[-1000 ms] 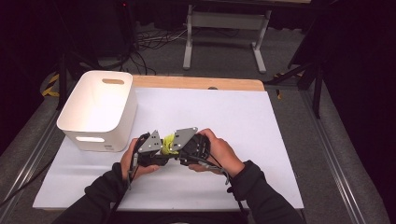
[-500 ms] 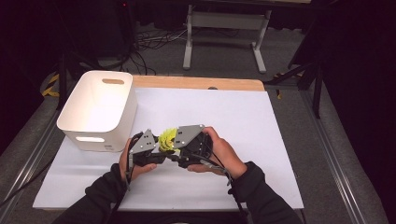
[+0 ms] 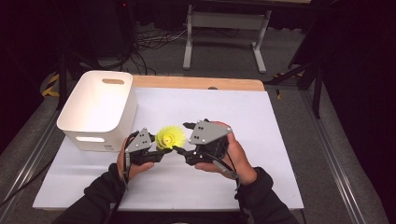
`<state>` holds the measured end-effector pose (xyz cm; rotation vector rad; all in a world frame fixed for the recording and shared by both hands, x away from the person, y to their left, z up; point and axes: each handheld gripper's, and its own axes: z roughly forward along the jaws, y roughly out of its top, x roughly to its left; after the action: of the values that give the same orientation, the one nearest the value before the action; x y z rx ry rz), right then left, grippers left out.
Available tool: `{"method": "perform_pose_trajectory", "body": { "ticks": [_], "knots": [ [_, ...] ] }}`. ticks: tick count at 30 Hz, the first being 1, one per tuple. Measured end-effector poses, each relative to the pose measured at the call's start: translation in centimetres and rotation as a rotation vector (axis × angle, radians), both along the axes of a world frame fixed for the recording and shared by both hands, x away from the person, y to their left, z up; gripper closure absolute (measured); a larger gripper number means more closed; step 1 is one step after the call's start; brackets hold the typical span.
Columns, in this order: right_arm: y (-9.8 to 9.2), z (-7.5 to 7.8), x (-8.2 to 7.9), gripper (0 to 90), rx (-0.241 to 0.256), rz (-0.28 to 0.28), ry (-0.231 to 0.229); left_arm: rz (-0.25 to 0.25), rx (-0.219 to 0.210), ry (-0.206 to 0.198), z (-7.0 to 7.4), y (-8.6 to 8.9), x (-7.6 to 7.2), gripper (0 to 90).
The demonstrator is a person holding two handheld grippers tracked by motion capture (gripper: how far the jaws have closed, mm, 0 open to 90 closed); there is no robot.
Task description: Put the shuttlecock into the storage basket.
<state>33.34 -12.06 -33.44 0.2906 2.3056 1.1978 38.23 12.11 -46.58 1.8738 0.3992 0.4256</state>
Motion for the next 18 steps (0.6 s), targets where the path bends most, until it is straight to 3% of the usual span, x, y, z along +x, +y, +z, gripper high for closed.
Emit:
{"method": "perform_pose_trajectory", "body": {
  "ticks": [6, 8, 18],
  "knots": [
    [-2.6, -0.7, 0.2, 23.9, 0.104, -0.089, -0.033, 0.008, -0.004, -0.005, 0.0, 0.4, 0.0, 54.1],
    [-3.6, -1.1, 0.4, 21.5, 0.130, -0.110, -0.024, 0.006, -0.008, -0.005, 0.1, 0.6, 0.0, 54.1],
    [-6.5, -3.9, 0.3, 18.6, 0.115, -0.167, -0.064, 0.021, -0.012, -0.019, 0.3, 1.7, -0.2, 54.1]
  ]
}}
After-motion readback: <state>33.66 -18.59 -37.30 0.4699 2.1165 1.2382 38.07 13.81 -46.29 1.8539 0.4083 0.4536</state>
